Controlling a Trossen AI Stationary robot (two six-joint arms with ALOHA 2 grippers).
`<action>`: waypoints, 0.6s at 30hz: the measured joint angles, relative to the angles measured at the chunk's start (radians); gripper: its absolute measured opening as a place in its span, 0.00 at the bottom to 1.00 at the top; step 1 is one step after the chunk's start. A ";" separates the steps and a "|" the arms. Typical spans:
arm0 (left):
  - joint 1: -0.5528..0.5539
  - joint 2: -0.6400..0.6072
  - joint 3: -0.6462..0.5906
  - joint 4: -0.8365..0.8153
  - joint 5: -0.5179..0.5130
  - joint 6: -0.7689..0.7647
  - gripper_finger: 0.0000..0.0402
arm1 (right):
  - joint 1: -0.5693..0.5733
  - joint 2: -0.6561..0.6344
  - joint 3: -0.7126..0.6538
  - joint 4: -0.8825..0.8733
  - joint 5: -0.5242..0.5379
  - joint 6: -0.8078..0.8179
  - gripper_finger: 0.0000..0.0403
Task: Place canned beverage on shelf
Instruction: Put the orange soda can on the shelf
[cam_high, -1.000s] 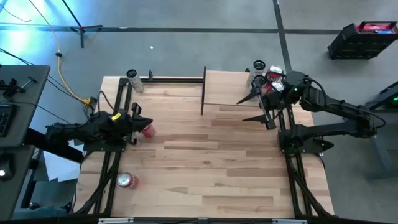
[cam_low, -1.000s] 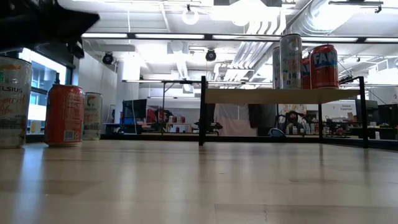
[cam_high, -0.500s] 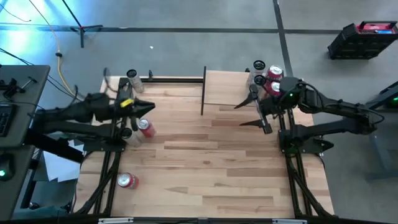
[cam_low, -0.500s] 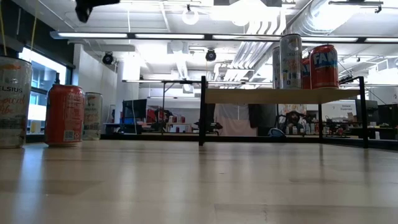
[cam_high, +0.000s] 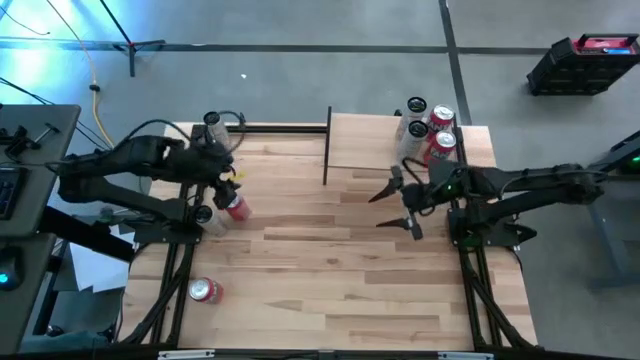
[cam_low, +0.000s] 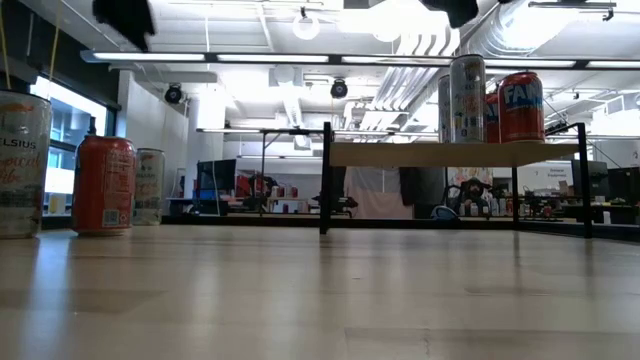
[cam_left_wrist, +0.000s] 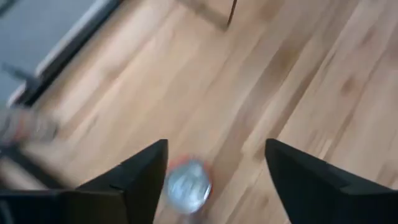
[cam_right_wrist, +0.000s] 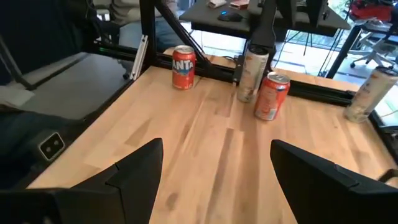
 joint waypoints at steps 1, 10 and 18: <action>0.000 0.010 0.000 -0.038 0.005 -0.010 0.69 | 0.017 0.000 -0.018 0.024 0.016 0.013 0.70; 0.071 0.165 0.001 -0.095 0.013 0.095 0.78 | 0.174 0.000 -0.139 0.188 0.161 0.149 0.70; 0.134 0.235 0.000 -0.081 0.015 0.227 0.78 | 0.303 0.003 -0.156 0.208 0.262 0.255 0.70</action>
